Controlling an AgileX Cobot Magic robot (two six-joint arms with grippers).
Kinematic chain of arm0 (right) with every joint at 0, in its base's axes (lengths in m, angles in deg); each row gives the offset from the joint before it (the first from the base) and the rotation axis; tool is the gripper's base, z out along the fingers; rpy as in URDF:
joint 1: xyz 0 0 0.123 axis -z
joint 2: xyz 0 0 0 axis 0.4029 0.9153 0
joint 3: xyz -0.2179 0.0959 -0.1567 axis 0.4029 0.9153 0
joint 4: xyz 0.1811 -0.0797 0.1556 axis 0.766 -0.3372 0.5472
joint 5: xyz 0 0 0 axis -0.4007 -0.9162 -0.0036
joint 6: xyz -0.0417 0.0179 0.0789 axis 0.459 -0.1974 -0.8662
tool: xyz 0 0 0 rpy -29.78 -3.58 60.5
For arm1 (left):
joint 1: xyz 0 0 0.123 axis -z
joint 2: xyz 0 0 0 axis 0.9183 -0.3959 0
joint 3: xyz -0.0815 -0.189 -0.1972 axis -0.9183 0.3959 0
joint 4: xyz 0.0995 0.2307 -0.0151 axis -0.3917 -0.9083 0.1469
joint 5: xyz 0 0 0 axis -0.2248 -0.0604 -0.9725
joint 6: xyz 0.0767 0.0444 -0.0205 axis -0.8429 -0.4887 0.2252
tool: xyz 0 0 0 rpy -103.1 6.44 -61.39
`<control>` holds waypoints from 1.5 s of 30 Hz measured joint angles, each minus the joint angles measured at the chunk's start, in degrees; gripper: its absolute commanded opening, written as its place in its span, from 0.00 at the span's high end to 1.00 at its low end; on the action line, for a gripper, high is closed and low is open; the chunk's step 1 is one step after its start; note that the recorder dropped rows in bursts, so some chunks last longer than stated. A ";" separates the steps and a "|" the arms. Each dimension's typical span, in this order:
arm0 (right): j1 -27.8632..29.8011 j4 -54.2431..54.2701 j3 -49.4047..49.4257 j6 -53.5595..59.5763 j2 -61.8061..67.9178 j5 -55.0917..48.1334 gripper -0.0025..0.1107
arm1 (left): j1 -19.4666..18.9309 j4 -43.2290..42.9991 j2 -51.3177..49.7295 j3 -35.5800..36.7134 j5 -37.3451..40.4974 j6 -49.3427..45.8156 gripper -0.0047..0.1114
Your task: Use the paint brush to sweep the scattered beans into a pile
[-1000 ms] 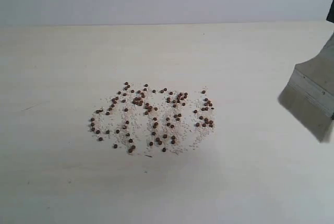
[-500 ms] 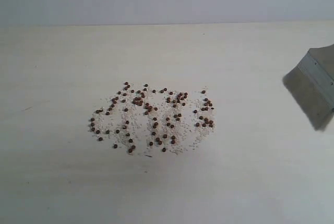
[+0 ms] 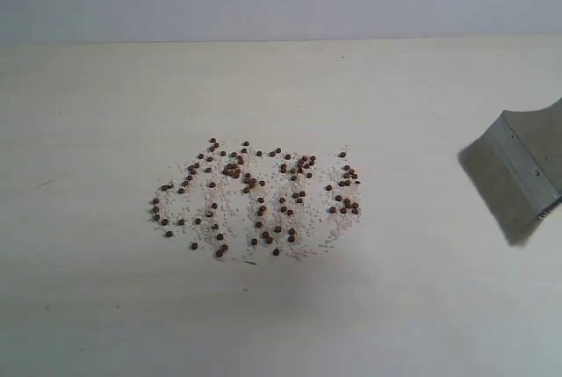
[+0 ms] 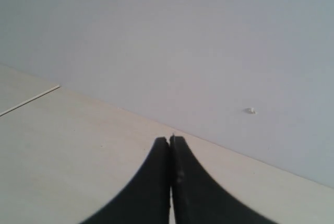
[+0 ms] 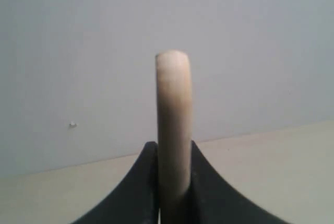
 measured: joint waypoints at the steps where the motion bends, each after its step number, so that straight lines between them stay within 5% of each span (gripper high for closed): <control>1: 0.00 -0.35 0.00 -0.85 0.00 0.64 0.98 | 0.00 0.00 0.00 0.00 0.00 0.00 0.96; 10: 0.00 -13.44 0.00 -17.95 7.71 14.27 0.98 | 0.00 0.00 0.00 0.00 0.00 0.00 0.96; 16: 0.00 -13.19 0.00 -15.71 15.58 19.90 0.98 | 0.00 0.00 0.00 0.00 0.00 0.00 0.96; 27: 0.00 -7.87 -4.70 -1.73 17.07 10.86 0.98 | 0.00 0.00 0.00 0.00 0.00 0.00 0.96; 33: -0.11 -25.20 -12.65 -22.37 22.66 9.40 0.98 | 0.00 0.00 0.00 0.00 0.00 0.00 0.96; 35: -3.22 -23.82 -13.10 -24.26 26.70 14.71 0.98 | 0.00 0.00 0.00 0.00 0.00 0.00 0.96; 38: -14.01 -6.40 -13.18 -10.19 32.98 18.20 0.98 | 0.00 0.00 0.00 0.00 0.00 0.00 0.96; 45: -30.73 16.07 -17.92 3.39 42.52 27.36 0.98 | 0.00 0.02 0.00 0.00 0.00 0.00 0.96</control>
